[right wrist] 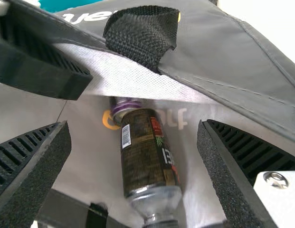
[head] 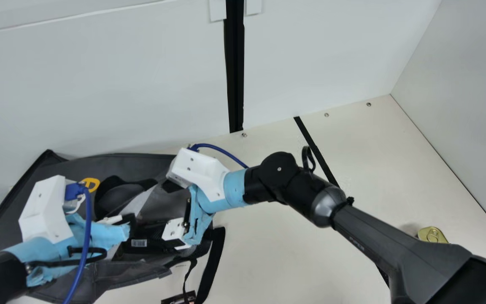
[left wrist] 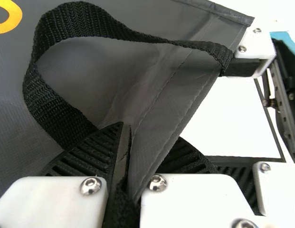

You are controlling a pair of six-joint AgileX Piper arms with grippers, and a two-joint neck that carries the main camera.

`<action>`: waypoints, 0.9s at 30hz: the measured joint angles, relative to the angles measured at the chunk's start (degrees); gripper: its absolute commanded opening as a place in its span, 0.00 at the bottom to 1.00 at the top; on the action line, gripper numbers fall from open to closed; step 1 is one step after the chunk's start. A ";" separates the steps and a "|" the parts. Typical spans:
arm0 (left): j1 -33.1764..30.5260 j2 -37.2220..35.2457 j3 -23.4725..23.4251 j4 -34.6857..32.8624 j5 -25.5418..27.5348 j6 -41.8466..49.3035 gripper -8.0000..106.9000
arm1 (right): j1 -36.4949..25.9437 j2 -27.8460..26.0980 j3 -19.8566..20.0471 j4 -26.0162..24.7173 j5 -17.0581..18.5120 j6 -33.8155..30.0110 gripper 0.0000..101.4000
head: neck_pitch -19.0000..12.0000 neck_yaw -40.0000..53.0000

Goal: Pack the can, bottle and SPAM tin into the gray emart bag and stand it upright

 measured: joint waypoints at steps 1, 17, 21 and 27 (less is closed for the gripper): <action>0.00 0.00 0.00 0.00 0.00 0.00 0.00 | -0.39 -0.39 0.15 -0.15 0.40 0.00 0.94 | 0.00 -0.09; 0.00 0.00 0.00 0.00 0.00 0.00 0.00 | -6.87 -7.53 0.76 -5.85 5.66 2.28 0.94 | 0.00 0.00; 0.00 0.00 0.00 0.00 0.00 0.00 0.00 | -8.28 -9.84 1.33 -7.76 5.32 3.98 0.94 | 0.00 -0.09; 0.00 0.00 0.00 0.00 0.00 0.00 0.00 | -9.81 -13.24 2.33 -11.17 2.88 7.93 0.94 | 0.00 -0.09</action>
